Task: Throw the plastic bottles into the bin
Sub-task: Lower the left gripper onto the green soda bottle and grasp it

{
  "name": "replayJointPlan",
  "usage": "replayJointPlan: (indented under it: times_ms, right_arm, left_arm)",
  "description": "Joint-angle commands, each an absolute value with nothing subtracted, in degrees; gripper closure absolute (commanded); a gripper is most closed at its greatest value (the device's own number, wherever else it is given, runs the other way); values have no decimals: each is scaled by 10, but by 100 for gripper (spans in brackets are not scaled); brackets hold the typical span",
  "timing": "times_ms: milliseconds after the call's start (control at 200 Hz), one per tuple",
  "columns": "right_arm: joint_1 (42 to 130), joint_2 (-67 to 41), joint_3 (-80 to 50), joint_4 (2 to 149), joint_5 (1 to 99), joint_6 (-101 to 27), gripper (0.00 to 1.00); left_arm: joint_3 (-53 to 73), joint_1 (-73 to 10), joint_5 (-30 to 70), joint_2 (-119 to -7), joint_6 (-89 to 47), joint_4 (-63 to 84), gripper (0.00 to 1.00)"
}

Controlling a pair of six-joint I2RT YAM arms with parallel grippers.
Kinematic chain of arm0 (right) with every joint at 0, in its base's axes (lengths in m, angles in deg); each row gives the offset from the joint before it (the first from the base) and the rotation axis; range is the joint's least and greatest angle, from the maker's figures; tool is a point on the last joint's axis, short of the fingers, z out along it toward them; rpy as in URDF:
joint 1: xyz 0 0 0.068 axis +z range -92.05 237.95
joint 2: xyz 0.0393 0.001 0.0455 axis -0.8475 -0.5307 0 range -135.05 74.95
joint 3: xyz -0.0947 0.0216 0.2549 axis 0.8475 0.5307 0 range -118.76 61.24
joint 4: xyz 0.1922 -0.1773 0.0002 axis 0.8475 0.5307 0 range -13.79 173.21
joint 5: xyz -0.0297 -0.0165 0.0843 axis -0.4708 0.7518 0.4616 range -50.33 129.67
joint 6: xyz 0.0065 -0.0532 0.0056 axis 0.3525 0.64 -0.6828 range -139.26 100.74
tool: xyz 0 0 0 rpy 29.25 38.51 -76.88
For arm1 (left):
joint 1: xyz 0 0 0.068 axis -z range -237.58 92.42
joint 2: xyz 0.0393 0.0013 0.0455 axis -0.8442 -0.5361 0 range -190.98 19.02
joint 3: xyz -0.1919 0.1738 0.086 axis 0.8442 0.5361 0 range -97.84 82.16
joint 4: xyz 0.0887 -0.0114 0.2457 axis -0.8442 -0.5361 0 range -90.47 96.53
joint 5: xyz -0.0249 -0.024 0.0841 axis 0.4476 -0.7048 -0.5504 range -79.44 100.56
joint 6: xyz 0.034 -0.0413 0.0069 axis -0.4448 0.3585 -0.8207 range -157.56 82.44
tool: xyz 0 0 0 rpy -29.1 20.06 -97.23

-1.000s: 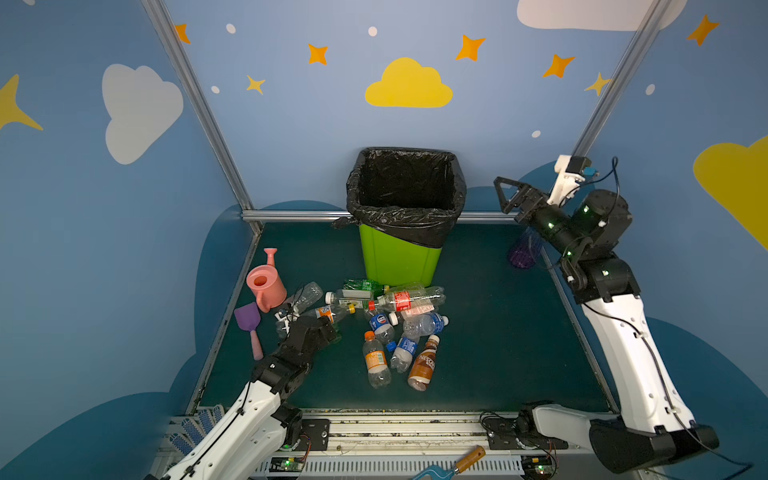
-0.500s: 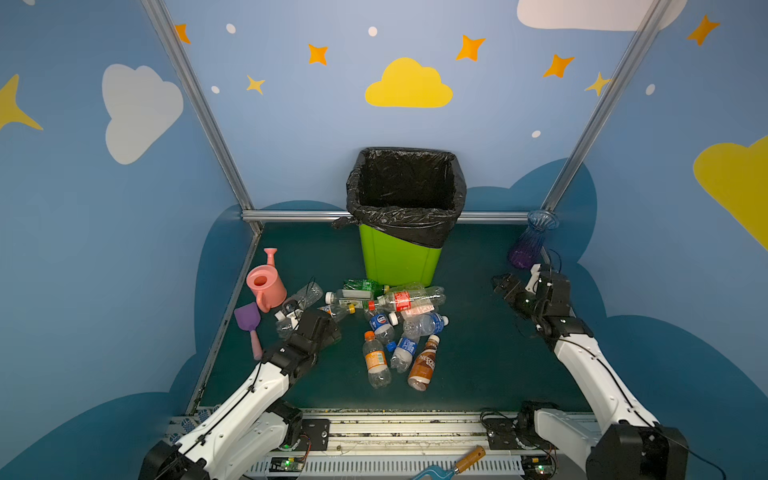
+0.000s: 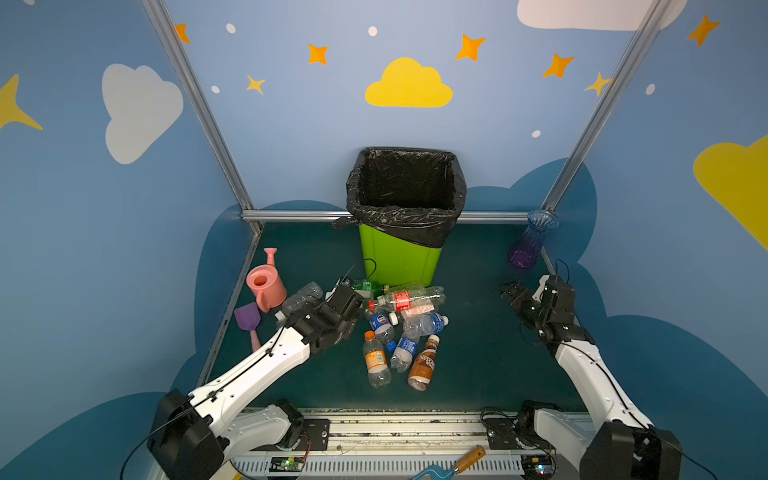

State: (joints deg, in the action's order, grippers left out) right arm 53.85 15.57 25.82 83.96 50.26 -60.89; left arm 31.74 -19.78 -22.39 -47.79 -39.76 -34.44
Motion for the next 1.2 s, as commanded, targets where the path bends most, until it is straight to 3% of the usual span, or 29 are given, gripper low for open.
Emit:
replayJointPlan:
  times_ms: [0,300,836,1191]
  right_arm:
    - [531,140,256,821,514,-614,2]
    - [510,62,239,796,570,-609,2]
    - [433,-12,241,768,672,-604,2]
    - [416,-33,243,753,703,-616,2]
  left_arm:
    - [334,-180,-268,-510,-496,-379,0]
    - [372,-173,-272,-572,-572,-345,2]
    - [403,-197,-190,-669,-584,-313,23]
    - [388,-185,-149,-645,-551,-318,55]
